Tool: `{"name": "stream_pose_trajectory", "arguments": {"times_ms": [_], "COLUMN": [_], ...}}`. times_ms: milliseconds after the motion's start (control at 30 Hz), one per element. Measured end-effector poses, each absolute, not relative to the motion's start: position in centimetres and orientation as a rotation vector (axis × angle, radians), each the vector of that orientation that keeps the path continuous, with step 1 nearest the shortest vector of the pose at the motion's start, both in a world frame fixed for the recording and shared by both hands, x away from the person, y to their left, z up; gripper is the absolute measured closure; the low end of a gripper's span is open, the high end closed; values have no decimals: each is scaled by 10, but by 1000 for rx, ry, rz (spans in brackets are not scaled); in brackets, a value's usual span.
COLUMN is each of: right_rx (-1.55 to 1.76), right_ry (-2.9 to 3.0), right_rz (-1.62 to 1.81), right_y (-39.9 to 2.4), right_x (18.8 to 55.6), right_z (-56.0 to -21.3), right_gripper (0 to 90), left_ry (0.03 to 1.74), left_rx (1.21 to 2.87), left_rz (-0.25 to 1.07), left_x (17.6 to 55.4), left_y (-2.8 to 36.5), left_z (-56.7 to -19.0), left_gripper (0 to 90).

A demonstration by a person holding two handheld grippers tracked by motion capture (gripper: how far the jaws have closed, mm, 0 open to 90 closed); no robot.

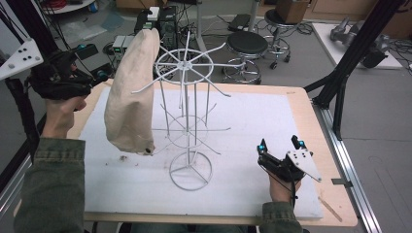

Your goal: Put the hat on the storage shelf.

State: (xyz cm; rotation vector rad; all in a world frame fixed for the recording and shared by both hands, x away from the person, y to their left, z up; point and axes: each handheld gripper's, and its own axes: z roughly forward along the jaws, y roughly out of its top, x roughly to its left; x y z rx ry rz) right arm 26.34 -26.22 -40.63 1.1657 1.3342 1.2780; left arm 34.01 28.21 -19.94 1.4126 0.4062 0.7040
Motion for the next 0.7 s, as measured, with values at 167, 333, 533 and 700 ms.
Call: {"name": "stream_pose_trajectory", "arguments": {"times_ms": [167, 333, 533, 700], "right_rx": [1168, 1169, 1172, 1175], "right_ry": [1334, 1338, 1339, 1338], "right_rz": [1278, 1277, 1275, 1274], "right_y": [-262, -262, -260, -260], "right_x": [263, 264, 264, 264], "right_z": [-406, -407, -407, -407], "right_gripper": [13, 13, 13, 13], "left_ry": [465, 511, 550, 593], "left_rx": [1391, 1353, 1318, 1287], "left_rz": [737, 782, 817, 869], "left_x": [336, 328, 317, 307], "left_y": [288, 298, 310, 320], "left_z": [-202, -205, -207, -210], "left_gripper": [264, 264, 263, 256]}}
